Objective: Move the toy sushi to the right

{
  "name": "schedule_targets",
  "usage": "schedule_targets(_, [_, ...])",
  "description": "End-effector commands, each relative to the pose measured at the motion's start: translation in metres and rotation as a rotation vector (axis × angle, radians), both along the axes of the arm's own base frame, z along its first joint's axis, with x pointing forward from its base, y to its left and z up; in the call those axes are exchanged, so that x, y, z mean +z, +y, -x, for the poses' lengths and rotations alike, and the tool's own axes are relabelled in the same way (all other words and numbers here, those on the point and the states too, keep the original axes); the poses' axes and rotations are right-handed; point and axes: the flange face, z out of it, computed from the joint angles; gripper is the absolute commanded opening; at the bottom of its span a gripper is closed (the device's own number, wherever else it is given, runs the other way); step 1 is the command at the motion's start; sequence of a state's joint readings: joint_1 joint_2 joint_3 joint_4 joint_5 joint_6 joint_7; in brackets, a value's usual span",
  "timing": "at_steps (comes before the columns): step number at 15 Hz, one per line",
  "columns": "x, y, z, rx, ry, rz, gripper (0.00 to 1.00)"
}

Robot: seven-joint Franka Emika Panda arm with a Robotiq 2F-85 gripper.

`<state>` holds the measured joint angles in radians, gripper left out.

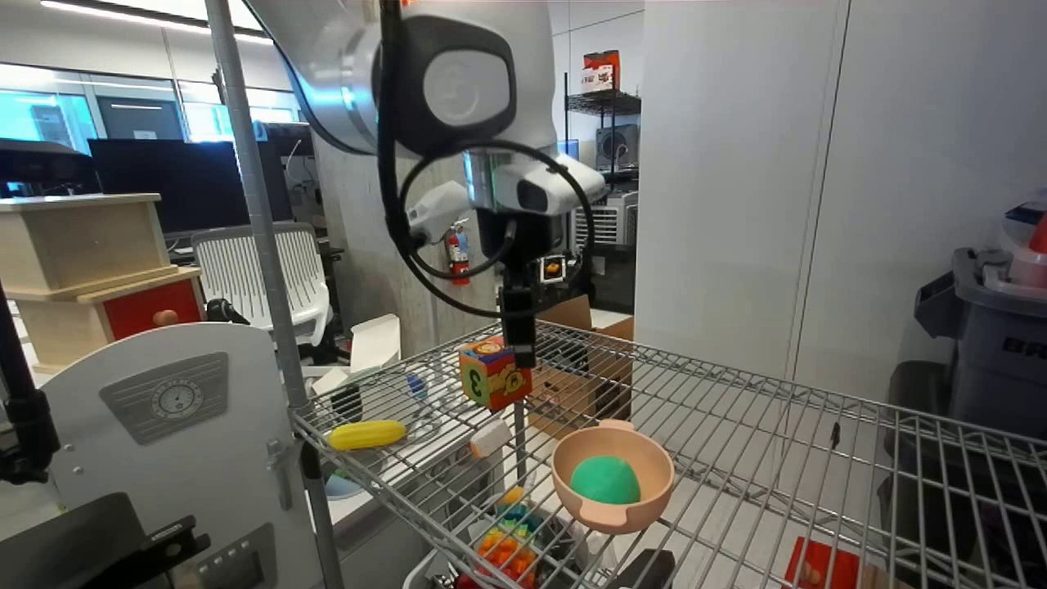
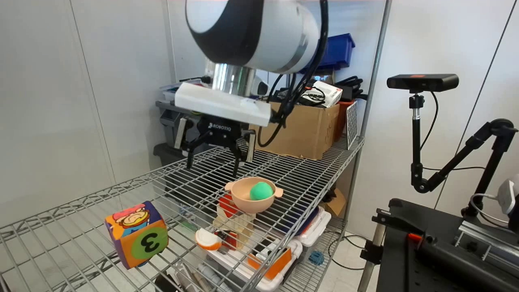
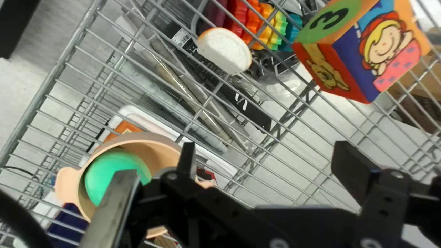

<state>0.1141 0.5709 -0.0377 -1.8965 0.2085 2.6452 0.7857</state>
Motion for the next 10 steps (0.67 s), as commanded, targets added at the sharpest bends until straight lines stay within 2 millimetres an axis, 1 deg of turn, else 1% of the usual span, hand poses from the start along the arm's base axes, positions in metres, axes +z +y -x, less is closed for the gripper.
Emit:
schedule_targets(1, [-0.044,0.012,-0.042,-0.067,0.099,0.039,1.0])
schedule_targets(2, [-0.053,0.017,-0.045,-0.069,0.129,0.04,1.0])
schedule_targets(4, [-0.071,0.027,-0.044,-0.058,0.19,0.042,1.0])
schedule_targets(7, [-0.095,0.037,-0.036,-0.038,0.284,0.038,1.0])
schedule_targets(8, [-0.101,0.04,-0.031,-0.027,0.309,0.04,1.0])
schedule_targets(10, [-0.107,0.045,-0.026,-0.012,0.343,0.042,1.0])
